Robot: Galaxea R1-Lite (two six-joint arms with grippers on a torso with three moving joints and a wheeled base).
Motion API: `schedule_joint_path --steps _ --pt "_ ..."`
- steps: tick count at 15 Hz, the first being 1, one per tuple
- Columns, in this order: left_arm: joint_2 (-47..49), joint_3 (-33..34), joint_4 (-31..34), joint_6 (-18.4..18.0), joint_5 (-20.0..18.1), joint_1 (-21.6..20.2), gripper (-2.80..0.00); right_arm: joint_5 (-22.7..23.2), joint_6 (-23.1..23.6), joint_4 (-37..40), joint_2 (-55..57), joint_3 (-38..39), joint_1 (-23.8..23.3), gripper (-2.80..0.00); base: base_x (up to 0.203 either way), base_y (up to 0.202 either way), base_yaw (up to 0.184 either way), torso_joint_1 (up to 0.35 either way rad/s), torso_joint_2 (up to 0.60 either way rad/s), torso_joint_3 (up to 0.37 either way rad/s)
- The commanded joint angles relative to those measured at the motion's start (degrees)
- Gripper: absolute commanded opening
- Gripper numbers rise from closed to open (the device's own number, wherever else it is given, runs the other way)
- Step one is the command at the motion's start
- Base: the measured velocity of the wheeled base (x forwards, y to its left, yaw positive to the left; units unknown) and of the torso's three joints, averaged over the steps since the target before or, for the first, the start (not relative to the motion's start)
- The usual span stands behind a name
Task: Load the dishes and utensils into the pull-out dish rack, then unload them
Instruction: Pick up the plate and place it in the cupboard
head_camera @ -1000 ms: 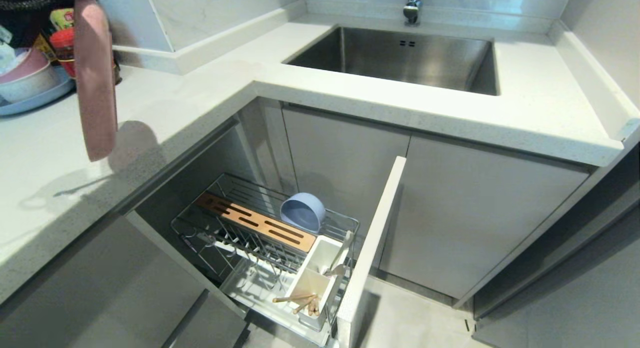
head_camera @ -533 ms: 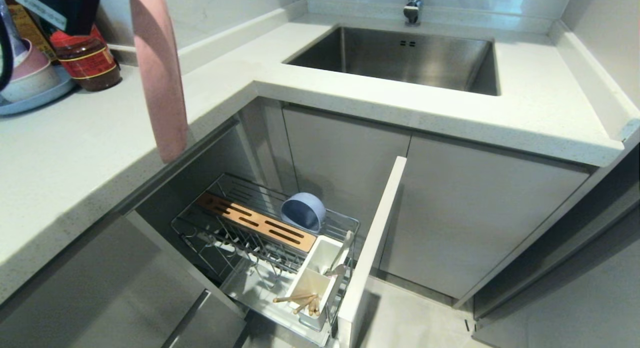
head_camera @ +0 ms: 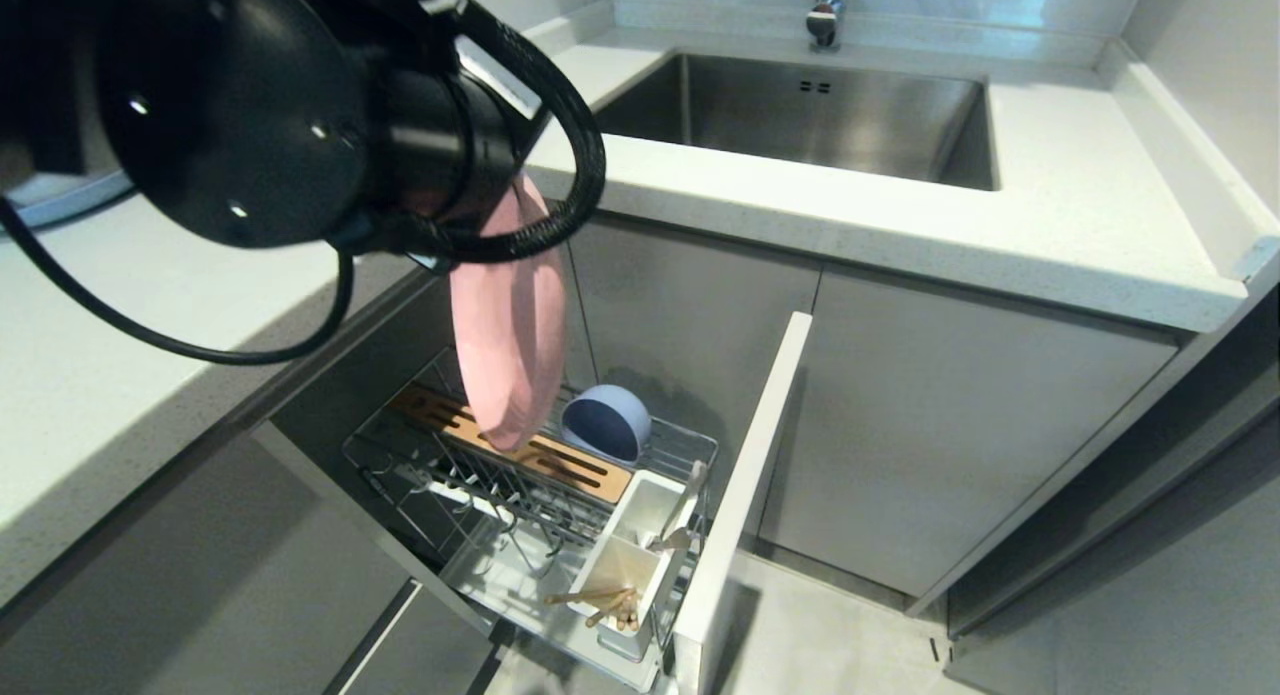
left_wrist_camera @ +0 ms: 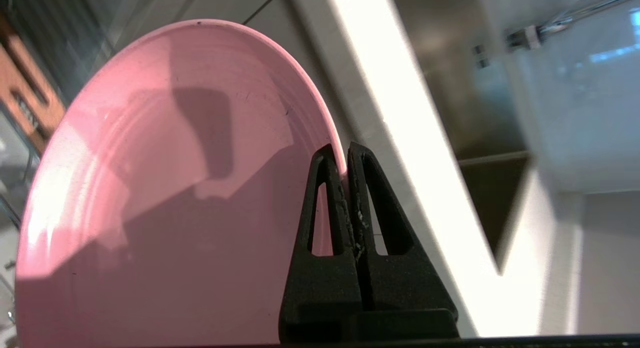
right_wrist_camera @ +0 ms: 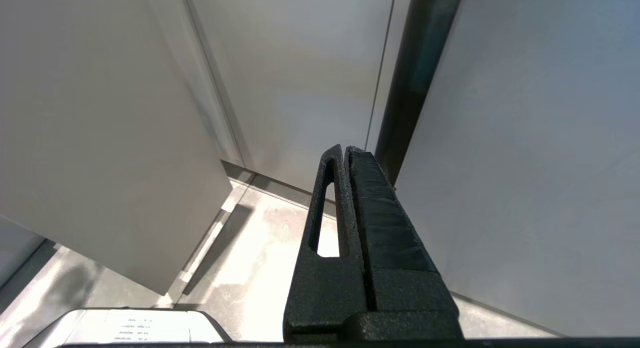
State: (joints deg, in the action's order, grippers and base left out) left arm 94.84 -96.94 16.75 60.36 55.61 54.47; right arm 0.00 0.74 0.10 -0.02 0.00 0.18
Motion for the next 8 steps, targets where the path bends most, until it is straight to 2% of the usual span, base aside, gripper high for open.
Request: schedule_joint_path --steps 1,5,8 --pt "1.7 6.4 -3.9 1.5 0.4 -0.1 -2.8 0.0 0.0 0.0 0.0 0.0 0.0 -2.8 0.0 0.0 0.0 0.0 0.0 0.0" --pt "1.9 21.3 -20.4 2.3 0.1 -0.7 -2.8 0.0 0.0 0.0 0.0 0.0 0.0 -2.8 0.0 0.0 0.0 0.0 0.0 0.0" --pt "1.9 27.9 -31.1 2.6 0.1 -3.5 -2.8 0.0 0.0 0.0 0.0 0.0 0.0 -2.8 0.0 0.0 0.0 0.0 0.0 0.0"
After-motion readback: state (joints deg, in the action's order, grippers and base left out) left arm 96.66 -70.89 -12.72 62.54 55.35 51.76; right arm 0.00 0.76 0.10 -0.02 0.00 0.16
